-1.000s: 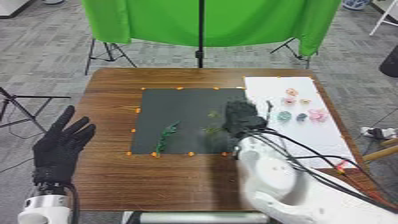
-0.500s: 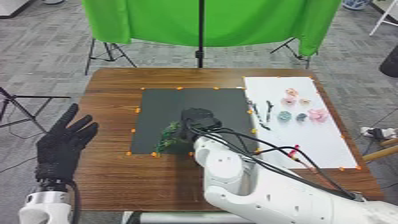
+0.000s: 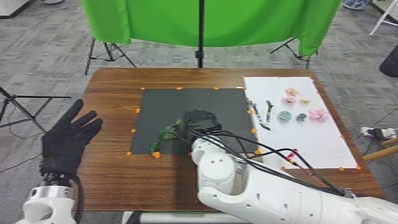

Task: Arrange flowers

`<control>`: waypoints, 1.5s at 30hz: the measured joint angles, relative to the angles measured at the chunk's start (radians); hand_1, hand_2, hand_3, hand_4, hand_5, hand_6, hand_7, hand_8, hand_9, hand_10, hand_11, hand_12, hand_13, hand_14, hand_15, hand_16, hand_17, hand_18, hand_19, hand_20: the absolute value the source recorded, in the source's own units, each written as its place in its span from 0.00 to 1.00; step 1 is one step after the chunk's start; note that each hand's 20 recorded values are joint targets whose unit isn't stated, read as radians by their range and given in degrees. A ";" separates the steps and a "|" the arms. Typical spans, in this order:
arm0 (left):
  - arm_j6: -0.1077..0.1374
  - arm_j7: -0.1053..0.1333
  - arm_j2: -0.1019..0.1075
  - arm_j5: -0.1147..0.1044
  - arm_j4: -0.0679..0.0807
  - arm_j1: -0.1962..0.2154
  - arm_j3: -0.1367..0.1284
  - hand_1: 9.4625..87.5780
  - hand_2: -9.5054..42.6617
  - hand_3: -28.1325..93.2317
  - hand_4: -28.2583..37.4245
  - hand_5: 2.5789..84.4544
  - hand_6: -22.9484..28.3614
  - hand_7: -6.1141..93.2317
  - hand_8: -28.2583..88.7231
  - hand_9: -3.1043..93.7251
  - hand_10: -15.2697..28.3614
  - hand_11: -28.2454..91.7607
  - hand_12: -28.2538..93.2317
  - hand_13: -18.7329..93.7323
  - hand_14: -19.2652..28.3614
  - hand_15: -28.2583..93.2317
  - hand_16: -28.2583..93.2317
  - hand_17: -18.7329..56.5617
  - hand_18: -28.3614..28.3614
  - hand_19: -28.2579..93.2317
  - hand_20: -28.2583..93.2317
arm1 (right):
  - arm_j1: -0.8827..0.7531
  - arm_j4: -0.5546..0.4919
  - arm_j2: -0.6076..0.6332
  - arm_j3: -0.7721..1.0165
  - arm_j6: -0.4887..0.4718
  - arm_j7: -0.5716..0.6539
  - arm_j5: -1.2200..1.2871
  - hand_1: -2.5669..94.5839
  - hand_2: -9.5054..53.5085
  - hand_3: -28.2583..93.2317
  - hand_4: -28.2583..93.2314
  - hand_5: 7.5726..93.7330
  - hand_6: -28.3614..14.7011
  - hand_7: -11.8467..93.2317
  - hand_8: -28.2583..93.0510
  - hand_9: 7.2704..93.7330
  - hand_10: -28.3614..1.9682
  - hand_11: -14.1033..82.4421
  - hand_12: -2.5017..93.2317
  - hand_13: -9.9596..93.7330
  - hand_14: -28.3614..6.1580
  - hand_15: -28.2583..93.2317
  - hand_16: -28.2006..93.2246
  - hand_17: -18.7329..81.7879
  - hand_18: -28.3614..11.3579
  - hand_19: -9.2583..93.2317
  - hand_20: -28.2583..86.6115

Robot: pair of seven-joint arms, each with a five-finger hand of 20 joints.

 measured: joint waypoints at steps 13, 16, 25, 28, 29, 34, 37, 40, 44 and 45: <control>-0.010 -0.004 -0.007 0.007 0.006 -0.014 0.004 0.14 0.31 0.90 0.00 0.38 0.57 0.13 0.18 0.36 0.78 0.41 0.32 0.34 0.97 0.66 0.15 0.14 1.00 0.69 0.23 | -0.030 -0.029 -0.007 0.025 -0.090 -0.004 0.010 0.37 0.10 0.81 0.03 1.00 0.65 0.35 0.12 1.00 0.51 0.64 0.28 0.92 0.54 0.87 0.43 0.66 0.02 1.00 0.68; -0.009 -0.002 -0.008 0.007 0.005 -0.007 0.002 0.14 0.31 0.90 0.00 0.38 0.57 0.13 0.18 0.36 0.79 0.41 0.32 0.34 0.97 0.66 0.15 0.14 1.00 0.69 0.23 | -0.030 -0.035 -0.004 0.016 -0.045 -0.005 -0.016 0.36 0.10 0.80 0.03 1.00 0.64 0.35 0.12 1.00 0.50 0.64 0.28 0.92 0.54 0.87 0.43 0.67 0.01 1.00 0.68; -0.008 0.006 -0.023 0.005 0.003 0.024 -0.005 0.14 0.31 0.90 0.00 0.38 0.57 0.13 0.18 0.36 0.78 0.41 0.32 0.34 0.97 0.66 0.15 0.14 1.00 0.69 0.23 | -0.001 -0.045 0.043 0.018 0.114 0.005 -0.204 0.32 0.18 0.80 0.04 0.94 0.59 0.27 0.14 0.93 0.45 0.66 0.29 0.87 0.49 0.88 0.43 0.61 0.00 1.00 0.67; -0.007 0.008 -0.028 0.005 0.002 0.029 -0.005 0.14 0.31 0.90 0.00 0.38 0.57 0.13 0.18 0.36 0.79 0.41 0.32 0.34 0.97 0.66 0.15 0.14 1.00 0.69 0.23 | 0.001 -0.082 0.074 0.055 0.138 -0.007 -0.146 0.28 0.26 0.81 0.04 0.86 0.56 0.24 0.14 0.87 0.41 0.69 0.29 0.82 0.43 0.90 0.43 0.55 0.00 1.00 0.65; -0.007 0.008 -0.028 0.005 0.001 0.031 -0.005 0.14 0.31 0.90 0.00 0.38 0.57 0.13 0.18 0.36 0.79 0.41 0.32 0.34 0.96 0.66 0.15 0.14 1.00 0.69 0.23 | 0.001 -0.099 0.086 0.070 0.153 -0.018 -0.113 0.27 0.27 0.82 0.04 0.83 0.57 0.24 0.14 0.84 0.38 0.70 0.28 0.80 0.40 0.90 0.42 0.52 0.00 1.00 0.63; -0.007 0.009 -0.032 0.005 0.001 0.036 -0.005 0.14 0.31 0.90 0.00 0.38 0.57 0.13 0.18 0.36 0.78 0.41 0.32 0.34 0.97 0.66 0.15 0.14 1.00 0.69 0.23 | -0.040 -0.173 0.116 0.207 0.170 -0.163 0.127 0.25 0.30 0.83 0.04 0.73 0.59 0.22 0.14 0.77 0.34 0.75 0.30 0.75 0.34 0.94 0.44 0.46 0.01 0.98 0.63; -0.006 0.012 -0.032 0.003 0.001 0.036 0.000 0.14 0.31 0.90 0.00 0.38 0.57 0.13 0.18 0.36 0.78 0.41 0.32 0.34 0.97 0.66 0.15 0.14 1.00 0.69 0.23 | -0.061 -0.173 0.109 0.261 0.078 -0.256 0.209 0.22 0.32 0.83 0.04 0.70 0.60 0.22 0.14 0.75 0.32 0.77 0.30 0.73 0.32 0.95 0.44 0.44 0.02 0.97 0.64; -0.005 0.015 -0.031 0.003 0.002 0.035 0.008 0.14 0.31 0.90 0.00 0.38 0.57 0.13 0.18 0.36 0.78 0.41 0.32 0.34 0.96 0.66 0.15 0.14 1.00 0.69 0.23 | -0.064 -0.156 0.090 0.270 -0.042 -0.297 0.234 0.21 0.32 0.84 0.04 0.69 0.59 0.22 0.14 0.73 0.31 0.76 0.30 0.72 0.33 0.94 0.43 0.44 0.01 0.96 0.64; -0.003 0.023 -0.027 0.000 0.003 0.034 0.019 0.14 0.31 0.90 0.00 0.38 0.57 0.13 0.18 0.36 0.78 0.42 0.32 0.34 0.97 0.66 0.15 0.14 1.00 0.69 0.23 | -0.029 -0.125 0.077 0.176 -0.020 -0.250 0.217 0.22 0.29 0.85 0.05 0.65 0.57 0.22 0.14 0.70 0.26 0.73 0.27 0.70 0.33 0.92 0.42 0.44 0.01 0.95 0.62; -0.002 0.025 -0.026 -0.002 0.003 0.034 0.019 0.14 0.31 0.90 0.00 0.38 0.57 0.13 0.18 0.36 0.79 0.42 0.32 0.34 0.97 0.66 0.15 0.14 1.00 0.69 0.23 | -0.020 -0.122 0.077 0.150 0.013 -0.217 0.198 0.22 0.28 0.85 0.05 0.64 0.56 0.22 0.14 0.69 0.25 0.72 0.27 0.70 0.32 0.92 0.42 0.44 0.00 0.94 0.62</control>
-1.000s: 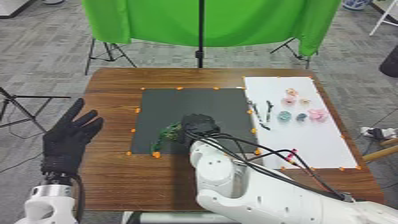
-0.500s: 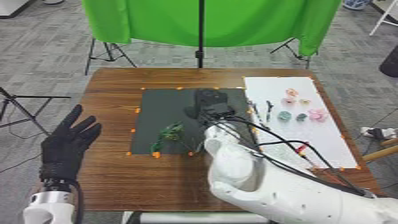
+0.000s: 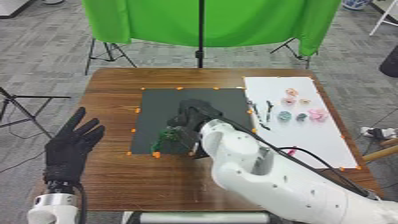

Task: Arrange flowers

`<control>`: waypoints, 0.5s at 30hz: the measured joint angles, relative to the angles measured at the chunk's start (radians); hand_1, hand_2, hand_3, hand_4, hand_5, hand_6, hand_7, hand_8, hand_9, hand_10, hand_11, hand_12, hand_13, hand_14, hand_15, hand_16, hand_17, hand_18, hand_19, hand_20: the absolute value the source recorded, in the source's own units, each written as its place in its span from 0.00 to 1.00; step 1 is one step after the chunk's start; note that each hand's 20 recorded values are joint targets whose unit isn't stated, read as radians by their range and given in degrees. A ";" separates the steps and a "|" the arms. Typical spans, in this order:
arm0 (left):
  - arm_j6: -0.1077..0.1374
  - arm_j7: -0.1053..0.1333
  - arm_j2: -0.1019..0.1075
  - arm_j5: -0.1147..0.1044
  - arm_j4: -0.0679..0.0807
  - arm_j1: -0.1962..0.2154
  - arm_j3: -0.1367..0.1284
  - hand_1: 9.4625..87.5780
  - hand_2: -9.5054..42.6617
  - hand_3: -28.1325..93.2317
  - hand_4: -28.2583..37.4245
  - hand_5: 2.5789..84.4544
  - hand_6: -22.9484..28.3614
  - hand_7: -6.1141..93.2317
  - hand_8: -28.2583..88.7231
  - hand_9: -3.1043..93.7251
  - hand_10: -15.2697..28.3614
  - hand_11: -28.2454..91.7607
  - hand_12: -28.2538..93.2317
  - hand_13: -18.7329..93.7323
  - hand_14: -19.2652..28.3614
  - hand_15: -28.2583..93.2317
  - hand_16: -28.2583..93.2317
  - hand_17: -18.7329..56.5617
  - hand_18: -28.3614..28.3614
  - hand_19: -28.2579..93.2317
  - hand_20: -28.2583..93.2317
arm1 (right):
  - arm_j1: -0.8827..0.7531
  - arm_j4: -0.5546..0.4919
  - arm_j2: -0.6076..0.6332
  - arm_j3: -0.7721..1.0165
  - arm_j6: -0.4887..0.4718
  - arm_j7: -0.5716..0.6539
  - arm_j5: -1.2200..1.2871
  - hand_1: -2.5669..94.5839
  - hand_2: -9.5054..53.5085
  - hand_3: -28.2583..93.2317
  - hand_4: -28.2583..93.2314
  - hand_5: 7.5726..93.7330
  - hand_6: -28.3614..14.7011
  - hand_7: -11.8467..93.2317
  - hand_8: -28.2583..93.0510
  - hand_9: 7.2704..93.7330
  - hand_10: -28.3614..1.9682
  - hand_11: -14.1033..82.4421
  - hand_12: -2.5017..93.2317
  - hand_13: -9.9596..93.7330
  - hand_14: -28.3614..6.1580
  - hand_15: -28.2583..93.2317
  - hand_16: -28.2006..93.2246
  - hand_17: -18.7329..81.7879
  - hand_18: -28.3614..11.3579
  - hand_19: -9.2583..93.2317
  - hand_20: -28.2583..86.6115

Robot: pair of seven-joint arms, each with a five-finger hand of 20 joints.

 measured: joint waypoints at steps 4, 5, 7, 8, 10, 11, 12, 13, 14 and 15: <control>0.006 0.006 0.002 -0.005 -0.001 0.005 -0.001 0.14 0.31 0.90 0.00 0.38 0.57 0.13 0.18 0.36 0.79 0.42 0.32 0.34 0.97 0.66 0.15 0.14 1.00 0.70 0.23 | -0.002 -0.001 0.009 -0.010 0.112 0.129 -0.112 0.25 0.24 0.85 0.05 0.62 0.54 0.22 0.14 0.68 0.25 0.71 0.26 0.70 0.32 0.92 0.41 0.44 0.00 0.94 0.61; 0.007 0.006 0.002 -0.005 -0.002 0.007 -0.002 0.14 0.31 0.90 0.00 0.38 0.57 0.13 0.18 0.36 0.79 0.41 0.32 0.34 0.97 0.66 0.15 0.14 1.00 0.70 0.23 | -0.009 -0.004 0.016 0.010 0.113 0.145 -0.123 0.26 0.23 0.85 0.05 0.62 0.53 0.22 0.14 0.68 0.25 0.71 0.26 0.70 0.32 0.92 0.41 0.44 0.00 0.94 0.61; 0.008 0.005 0.001 -0.005 -0.002 0.009 -0.004 0.14 0.31 0.90 0.00 0.38 0.57 0.13 0.18 0.36 0.79 0.41 0.32 0.34 0.97 0.66 0.15 0.14 1.00 0.70 0.23 | -0.031 -0.014 0.039 0.068 0.107 0.162 -0.123 0.27 0.22 0.85 0.05 0.62 0.53 0.22 0.14 0.67 0.24 0.71 0.26 0.70 0.32 0.92 0.40 0.45 0.00 0.94 0.60; 0.008 0.005 0.000 -0.005 -0.002 0.010 -0.005 0.14 0.31 0.90 0.00 0.38 0.57 0.13 0.18 0.36 0.79 0.41 0.32 0.34 0.97 0.66 0.15 0.14 1.00 0.70 0.23 | -0.042 -0.017 0.055 0.096 0.105 0.167 -0.120 0.27 0.21 0.85 0.05 0.62 0.53 0.22 0.14 0.67 0.24 0.71 0.26 0.70 0.32 0.92 0.40 0.45 0.00 0.94 0.60; 0.008 0.005 -0.001 -0.005 -0.002 0.010 -0.006 0.14 0.31 0.90 0.00 0.38 0.57 0.13 0.18 0.36 0.79 0.41 0.32 0.34 0.97 0.66 0.15 0.14 1.00 0.70 0.23 | -0.056 -0.020 0.098 0.131 0.103 0.186 -0.114 0.28 0.19 0.85 0.05 0.62 0.52 0.22 0.14 0.67 0.24 0.71 0.25 0.70 0.32 0.92 0.40 0.45 0.00 0.94 0.60; 0.009 0.005 -0.002 -0.005 -0.002 0.011 -0.006 0.14 0.31 0.90 0.00 0.38 0.57 0.13 0.18 0.36 0.79 0.41 0.32 0.34 0.97 0.66 0.15 0.14 1.00 0.70 0.23 | -0.060 -0.019 0.124 0.140 0.102 0.202 -0.111 0.29 0.19 0.85 0.05 0.62 0.52 0.22 0.14 0.67 0.24 0.71 0.25 0.70 0.32 0.92 0.40 0.45 0.00 0.94 0.59; 0.009 0.006 -0.002 -0.005 -0.002 0.011 -0.006 0.14 0.31 0.90 0.00 0.38 0.57 0.13 0.17 0.36 0.79 0.41 0.32 0.34 0.97 0.66 0.15 0.14 1.00 0.70 0.23 | -0.063 -0.017 0.149 0.146 0.101 0.220 -0.107 0.29 0.18 0.85 0.05 0.62 0.51 0.22 0.14 0.67 0.24 0.71 0.25 0.70 0.32 0.92 0.40 0.45 0.00 0.94 0.59; 0.009 0.006 -0.002 -0.005 -0.002 0.011 -0.006 0.14 0.31 0.90 0.00 0.38 0.57 0.13 0.17 0.36 0.79 0.41 0.32 0.34 0.97 0.66 0.15 0.14 1.00 0.70 0.23 | -0.067 -0.011 0.174 0.151 0.098 0.240 -0.103 0.29 0.17 0.85 0.05 0.62 0.51 0.22 0.14 0.67 0.25 0.71 0.25 0.70 0.33 0.92 0.39 0.45 0.00 0.94 0.59; 0.009 0.007 -0.002 -0.005 -0.002 0.011 -0.006 0.14 0.31 0.90 0.00 0.38 0.57 0.13 0.17 0.36 0.79 0.41 0.32 0.34 0.97 0.66 0.15 0.14 1.00 0.70 0.23 | -0.069 -0.003 0.197 0.155 0.095 0.258 -0.099 0.30 0.17 0.85 0.05 0.62 0.51 0.22 0.14 0.67 0.25 0.71 0.25 0.71 0.34 0.92 0.39 0.45 0.00 0.94 0.59; 0.009 0.008 -0.002 -0.005 -0.002 0.011 -0.006 0.13 0.31 0.90 0.00 0.38 0.57 0.13 0.17 0.36 0.79 0.41 0.32 0.34 0.97 0.66 0.15 0.14 1.00 0.70 0.23 | -0.070 0.011 0.219 0.157 0.090 0.273 -0.094 0.30 0.17 0.85 0.04 0.62 0.51 0.22 0.14 0.67 0.26 0.71 0.25 0.71 0.34 0.92 0.39 0.45 0.00 0.95 0.59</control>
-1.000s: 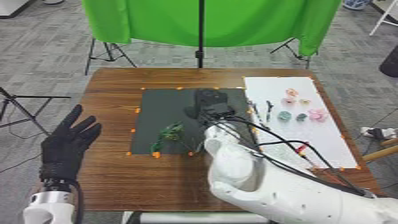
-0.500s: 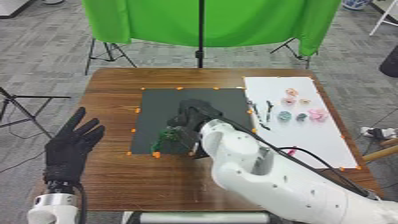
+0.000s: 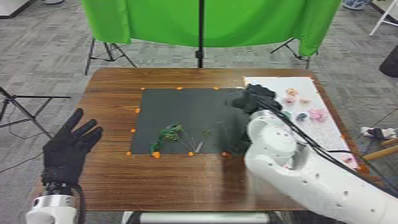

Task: Arrange flowers

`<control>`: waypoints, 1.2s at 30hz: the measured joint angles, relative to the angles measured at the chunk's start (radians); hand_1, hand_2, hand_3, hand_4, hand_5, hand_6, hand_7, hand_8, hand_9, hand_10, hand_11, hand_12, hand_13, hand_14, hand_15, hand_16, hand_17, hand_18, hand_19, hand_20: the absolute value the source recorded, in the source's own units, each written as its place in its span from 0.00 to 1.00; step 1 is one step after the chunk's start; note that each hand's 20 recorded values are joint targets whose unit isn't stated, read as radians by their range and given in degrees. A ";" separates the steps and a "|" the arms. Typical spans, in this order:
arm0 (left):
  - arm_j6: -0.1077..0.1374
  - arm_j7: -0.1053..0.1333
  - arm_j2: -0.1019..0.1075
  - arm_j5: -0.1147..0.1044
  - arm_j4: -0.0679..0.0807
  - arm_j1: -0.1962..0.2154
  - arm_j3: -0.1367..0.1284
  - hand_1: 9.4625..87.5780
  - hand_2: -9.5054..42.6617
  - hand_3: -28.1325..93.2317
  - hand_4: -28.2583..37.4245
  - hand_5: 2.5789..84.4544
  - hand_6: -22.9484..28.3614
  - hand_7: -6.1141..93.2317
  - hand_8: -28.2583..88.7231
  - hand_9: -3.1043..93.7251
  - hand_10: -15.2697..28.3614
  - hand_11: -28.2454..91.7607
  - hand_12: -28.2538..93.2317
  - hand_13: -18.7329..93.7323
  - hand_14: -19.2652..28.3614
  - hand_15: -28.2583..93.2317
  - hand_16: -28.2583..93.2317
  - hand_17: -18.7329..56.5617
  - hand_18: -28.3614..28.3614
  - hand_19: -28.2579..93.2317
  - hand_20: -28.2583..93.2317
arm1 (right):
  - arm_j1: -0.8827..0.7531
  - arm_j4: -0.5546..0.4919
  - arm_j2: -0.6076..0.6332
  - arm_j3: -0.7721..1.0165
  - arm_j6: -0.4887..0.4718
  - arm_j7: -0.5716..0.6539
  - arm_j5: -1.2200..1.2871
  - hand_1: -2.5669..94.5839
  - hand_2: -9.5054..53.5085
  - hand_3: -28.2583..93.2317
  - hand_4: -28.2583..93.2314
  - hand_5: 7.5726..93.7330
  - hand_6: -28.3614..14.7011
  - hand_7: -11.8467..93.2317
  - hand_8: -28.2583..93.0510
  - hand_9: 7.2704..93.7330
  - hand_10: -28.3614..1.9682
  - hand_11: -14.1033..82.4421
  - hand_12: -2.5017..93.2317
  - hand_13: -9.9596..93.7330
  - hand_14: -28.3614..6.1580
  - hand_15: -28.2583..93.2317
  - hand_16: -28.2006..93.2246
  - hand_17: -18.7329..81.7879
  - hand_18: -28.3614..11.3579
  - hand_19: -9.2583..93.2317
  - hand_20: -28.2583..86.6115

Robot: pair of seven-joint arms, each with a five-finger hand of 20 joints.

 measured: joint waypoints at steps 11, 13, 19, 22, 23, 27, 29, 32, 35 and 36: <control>0.009 0.026 0.011 -0.017 0.000 0.001 0.011 0.14 0.31 0.90 0.00 0.38 0.57 0.13 0.18 0.36 0.79 0.42 0.32 0.34 0.97 0.66 0.15 0.14 1.00 0.70 0.23 | 0.017 0.150 0.056 -0.050 -0.054 0.046 0.010 0.31 0.13 0.84 0.04 0.63 0.48 0.22 0.14 0.67 0.26 0.72 0.25 0.71 0.35 0.92 0.38 0.45 0.00 0.95 0.58; 0.009 0.026 0.011 -0.016 0.000 0.001 0.012 0.14 0.31 0.90 0.00 0.38 0.57 0.13 0.17 0.36 0.79 0.41 0.32 0.34 0.97 0.66 0.15 0.14 1.00 0.70 0.23 | 0.022 0.154 0.051 -0.067 -0.054 0.056 0.002 0.31 0.12 0.84 0.04 0.63 0.48 0.22 0.14 0.67 0.26 0.72 0.25 0.71 0.35 0.92 0.38 0.45 0.00 0.95 0.57; 0.008 0.020 0.008 -0.015 0.000 0.000 0.010 0.14 0.31 0.90 0.00 0.38 0.57 0.13 0.17 0.36 0.79 0.42 0.32 0.34 0.97 0.66 0.15 0.14 1.00 0.70 0.23 | 0.026 0.165 0.036 -0.075 -0.060 0.063 -0.006 0.32 0.11 0.83 0.03 0.64 0.47 0.22 0.14 0.67 0.26 0.72 0.25 0.71 0.35 0.92 0.38 0.45 0.00 0.95 0.57; 0.008 0.013 0.002 -0.013 0.000 -0.001 0.008 0.14 0.31 0.90 0.00 0.38 0.57 0.13 0.17 0.36 0.79 0.42 0.32 0.34 0.97 0.66 0.15 0.14 1.00 0.70 0.23 | 0.041 0.173 0.030 -0.093 -0.077 0.060 -0.005 0.32 0.10 0.82 0.03 0.64 0.48 0.23 0.14 0.67 0.26 0.72 0.25 0.71 0.35 0.92 0.38 0.45 0.00 0.95 0.57; 0.008 0.010 0.000 -0.013 0.000 -0.001 0.008 0.14 0.31 0.90 0.00 0.38 0.57 0.13 0.17 0.36 0.79 0.42 0.32 0.34 0.97 0.66 0.15 0.14 1.00 0.70 0.23 | 0.050 0.178 0.028 -0.104 -0.084 0.060 -0.007 0.32 0.10 0.82 0.03 0.65 0.49 0.23 0.15 0.67 0.27 0.72 0.25 0.71 0.35 0.92 0.38 0.45 0.00 0.95 0.57; 0.007 0.000 -0.008 -0.010 0.001 -0.008 0.008 0.14 0.31 0.90 0.00 0.38 0.57 0.13 0.17 0.36 0.79 0.42 0.32 0.34 0.97 0.66 0.15 0.14 1.00 0.70 0.23 | 0.100 0.205 0.016 -0.167 -0.120 0.061 -0.020 0.38 0.02 0.83 0.02 0.70 0.52 0.27 0.14 0.69 0.31 0.73 0.25 0.72 0.39 0.91 0.38 0.45 0.00 0.95 0.57; 0.006 -0.005 -0.012 -0.008 0.002 -0.013 0.008 0.14 0.31 0.90 0.00 0.38 0.57 0.13 0.17 0.36 0.79 0.42 0.32 0.34 0.97 0.66 0.15 0.14 1.00 0.70 0.23 | 0.123 0.220 0.005 -0.191 -0.129 0.062 -0.030 0.49 0.00 0.81 0.00 0.78 0.56 0.35 0.22 0.74 0.41 0.74 0.25 0.75 0.47 0.90 0.39 0.47 0.03 0.96 0.54; 0.005 -0.007 -0.014 -0.007 0.003 -0.021 0.008 0.14 0.31 0.90 0.00 0.38 0.57 0.13 0.17 0.36 0.79 0.42 0.32 0.34 0.97 0.66 0.15 0.14 1.00 0.70 0.23 | 0.154 0.241 -0.016 -0.231 -0.120 0.059 -0.054 0.58 0.00 0.77 0.00 0.85 0.60 0.40 0.27 0.80 0.52 0.70 0.32 0.79 0.54 0.89 0.40 0.49 0.08 0.98 0.53; 0.005 -0.007 -0.014 -0.007 0.003 -0.024 0.009 0.14 0.31 0.90 0.00 0.38 0.57 0.13 0.17 0.36 0.79 0.42 0.32 0.34 0.97 0.66 0.15 0.14 1.00 0.70 0.23 | 0.167 0.259 -0.029 -0.266 -0.077 0.047 -0.088 0.61 0.00 0.78 0.00 0.89 0.60 0.40 0.28 0.84 0.56 0.67 0.34 0.82 0.57 0.89 0.41 0.50 0.10 0.99 0.54; 0.005 -0.007 -0.014 -0.007 0.003 -0.024 0.008 0.14 0.31 0.90 0.00 0.38 0.57 0.13 0.17 0.36 0.79 0.42 0.32 0.34 0.97 0.66 0.15 0.14 1.00 0.70 0.23 | 0.166 0.261 -0.030 -0.270 -0.055 0.043 -0.098 0.61 0.00 0.79 0.00 0.90 0.59 0.39 0.28 0.85 0.56 0.67 0.35 0.82 0.58 0.89 0.41 0.51 0.10 0.99 0.54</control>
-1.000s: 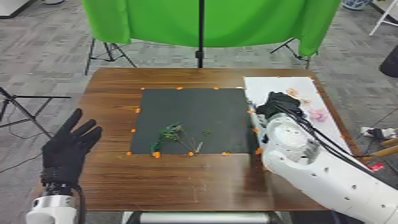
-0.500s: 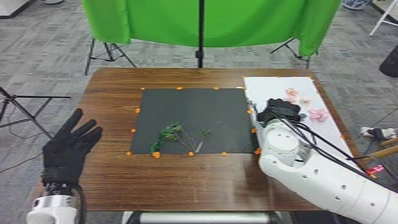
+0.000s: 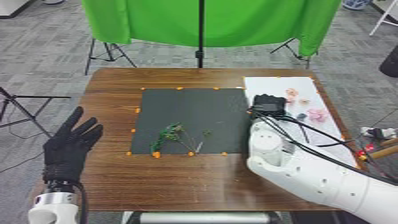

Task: Arrange flowers

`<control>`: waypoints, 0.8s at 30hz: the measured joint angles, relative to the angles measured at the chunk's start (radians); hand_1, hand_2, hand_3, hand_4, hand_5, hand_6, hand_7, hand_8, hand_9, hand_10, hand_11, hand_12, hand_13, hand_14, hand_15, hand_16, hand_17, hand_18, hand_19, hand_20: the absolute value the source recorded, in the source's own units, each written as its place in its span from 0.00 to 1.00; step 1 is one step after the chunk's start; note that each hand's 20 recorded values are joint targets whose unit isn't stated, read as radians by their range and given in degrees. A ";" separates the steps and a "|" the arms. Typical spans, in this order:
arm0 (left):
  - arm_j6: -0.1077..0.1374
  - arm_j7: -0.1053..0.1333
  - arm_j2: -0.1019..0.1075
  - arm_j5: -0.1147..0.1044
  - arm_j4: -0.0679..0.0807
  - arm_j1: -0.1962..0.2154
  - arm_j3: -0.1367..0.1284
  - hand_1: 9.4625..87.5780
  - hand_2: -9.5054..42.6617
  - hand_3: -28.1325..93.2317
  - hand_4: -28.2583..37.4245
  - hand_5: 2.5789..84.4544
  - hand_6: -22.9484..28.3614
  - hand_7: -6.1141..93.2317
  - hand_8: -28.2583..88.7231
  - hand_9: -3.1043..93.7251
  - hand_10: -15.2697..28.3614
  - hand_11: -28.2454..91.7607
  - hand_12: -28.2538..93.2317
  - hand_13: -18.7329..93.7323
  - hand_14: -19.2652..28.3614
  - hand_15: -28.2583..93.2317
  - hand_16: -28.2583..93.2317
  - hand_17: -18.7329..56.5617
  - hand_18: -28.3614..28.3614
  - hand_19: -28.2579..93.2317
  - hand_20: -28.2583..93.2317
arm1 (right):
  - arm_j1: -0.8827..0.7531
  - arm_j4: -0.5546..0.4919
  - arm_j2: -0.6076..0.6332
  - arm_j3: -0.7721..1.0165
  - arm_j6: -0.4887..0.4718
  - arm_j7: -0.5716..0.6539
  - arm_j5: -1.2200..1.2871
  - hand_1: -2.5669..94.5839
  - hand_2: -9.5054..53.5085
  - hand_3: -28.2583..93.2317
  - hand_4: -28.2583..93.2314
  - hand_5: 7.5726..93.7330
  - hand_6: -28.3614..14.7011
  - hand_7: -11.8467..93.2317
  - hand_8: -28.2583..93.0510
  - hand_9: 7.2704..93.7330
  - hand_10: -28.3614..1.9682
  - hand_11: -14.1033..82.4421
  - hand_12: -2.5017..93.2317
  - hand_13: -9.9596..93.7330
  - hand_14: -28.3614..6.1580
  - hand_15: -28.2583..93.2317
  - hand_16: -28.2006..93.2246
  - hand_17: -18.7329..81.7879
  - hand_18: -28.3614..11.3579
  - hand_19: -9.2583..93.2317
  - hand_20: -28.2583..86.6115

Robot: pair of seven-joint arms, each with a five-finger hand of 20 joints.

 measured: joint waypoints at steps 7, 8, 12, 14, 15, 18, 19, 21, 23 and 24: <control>0.000 0.001 -0.002 0.000 0.000 0.002 -0.003 0.14 0.31 0.90 0.00 0.38 0.57 0.13 0.17 0.36 0.79 0.42 0.32 0.34 0.97 0.66 0.15 0.14 1.00 0.70 0.23 | -0.032 -0.004 0.026 -0.009 0.162 -0.020 -0.069 0.61 0.00 0.82 0.00 0.93 0.56 0.36 0.30 0.88 0.56 0.66 0.36 0.84 0.58 0.90 0.41 0.53 0.09 1.00 0.57; 0.000 0.002 -0.002 0.000 -0.001 0.003 -0.003 0.14 0.31 0.90 0.00 0.38 0.57 0.13 0.17 0.36 0.79 0.42 0.32 0.34 0.97 0.66 0.15 0.14 1.00 0.70 0.23 | -0.038 -0.007 0.033 -0.009 0.179 -0.021 -0.082 0.61 0.00 0.82 0.00 0.93 0.56 0.36 0.30 0.88 0.56 0.66 0.36 0.84 0.58 0.90 0.42 0.53 0.09 1.00 0.57; 0.000 0.002 -0.003 0.000 -0.001 0.005 -0.004 0.14 0.31 0.90 0.00 0.38 0.57 0.13 0.17 0.36 0.79 0.42 0.32 0.34 0.97 0.66 0.15 0.14 1.00 0.70 0.23 | -0.057 -0.024 0.059 0.001 0.231 -0.019 -0.114 0.61 0.00 0.83 0.00 0.94 0.56 0.36 0.31 0.89 0.55 0.66 0.36 0.85 0.58 0.90 0.42 0.53 0.09 1.00 0.58; 0.000 0.002 -0.003 0.000 -0.001 0.006 -0.004 0.14 0.31 0.90 0.00 0.38 0.57 0.13 0.17 0.36 0.79 0.42 0.32 0.34 0.97 0.66 0.15 0.14 1.00 0.70 0.23 | -0.063 -0.036 0.068 0.015 0.243 -0.018 -0.122 0.61 0.00 0.83 0.00 0.95 0.55 0.35 0.31 0.89 0.55 0.66 0.36 0.85 0.58 0.90 0.42 0.53 0.09 1.00 0.59; 0.000 0.002 -0.003 0.000 -0.001 0.007 -0.004 0.14 0.31 0.90 0.00 0.38 0.57 0.13 0.17 0.36 0.79 0.42 0.32 0.34 0.97 0.66 0.15 0.14 1.00 0.70 0.23 | -0.067 -0.042 0.071 0.025 0.245 -0.018 -0.125 0.61 0.00 0.83 0.00 0.95 0.55 0.35 0.31 0.89 0.55 0.66 0.36 0.85 0.57 0.90 0.42 0.53 0.09 1.00 0.59; 0.000 0.003 -0.003 0.000 -0.002 0.010 -0.004 0.14 0.31 0.90 0.00 0.38 0.57 0.13 0.17 0.36 0.79 0.42 0.32 0.34 0.97 0.66 0.15 0.14 1.00 0.70 0.23 | -0.076 -0.069 0.075 0.058 0.249 -0.018 -0.132 0.61 0.00 0.84 0.00 0.95 0.54 0.35 0.31 0.90 0.54 0.65 0.36 0.85 0.57 0.90 0.42 0.53 0.08 1.00 0.60; 0.000 0.003 -0.003 0.000 -0.002 0.012 -0.004 0.14 0.31 0.90 0.00 0.38 0.57 0.13 0.17 0.36 0.79 0.42 0.32 0.34 0.97 0.66 0.15 0.14 1.00 0.70 0.23 | -0.079 -0.081 0.076 0.068 0.250 -0.018 -0.134 0.61 0.00 0.84 0.00 0.95 0.54 0.34 0.32 0.90 0.54 0.66 0.36 0.85 0.57 0.90 0.42 0.54 0.08 1.00 0.60; 0.000 0.003 -0.003 0.000 -0.002 0.015 -0.005 0.14 0.31 0.90 0.00 0.38 0.57 0.13 0.17 0.36 0.79 0.42 0.32 0.34 0.97 0.66 0.15 0.14 1.00 0.70 0.23 | -0.084 -0.110 0.077 0.083 0.251 -0.019 -0.137 0.61 0.00 0.84 0.00 0.95 0.54 0.34 0.32 0.90 0.54 0.66 0.36 0.85 0.57 0.90 0.42 0.54 0.08 1.00 0.60; 0.000 0.003 -0.002 0.000 -0.002 0.016 -0.005 0.14 0.31 0.90 0.00 0.38 0.57 0.13 0.17 0.36 0.79 0.42 0.32 0.34 0.97 0.66 0.15 0.14 1.00 0.70 0.23 | -0.092 -0.144 0.077 0.094 0.251 -0.021 -0.141 0.61 0.00 0.84 0.00 0.95 0.54 0.34 0.32 0.90 0.54 0.66 0.36 0.85 0.56 0.90 0.42 0.54 0.07 1.00 0.60; 0.000 0.003 -0.002 0.000 -0.002 0.017 -0.005 0.14 0.31 0.90 0.00 0.38 0.57 0.13 0.17 0.36 0.79 0.42 0.32 0.34 0.97 0.66 0.15 0.14 1.00 0.70 0.23 | -0.098 -0.163 0.075 0.100 0.250 -0.022 -0.142 0.61 0.00 0.84 0.00 0.96 0.54 0.34 0.33 0.90 0.54 0.66 0.36 0.85 0.56 0.90 0.42 0.54 0.07 1.00 0.61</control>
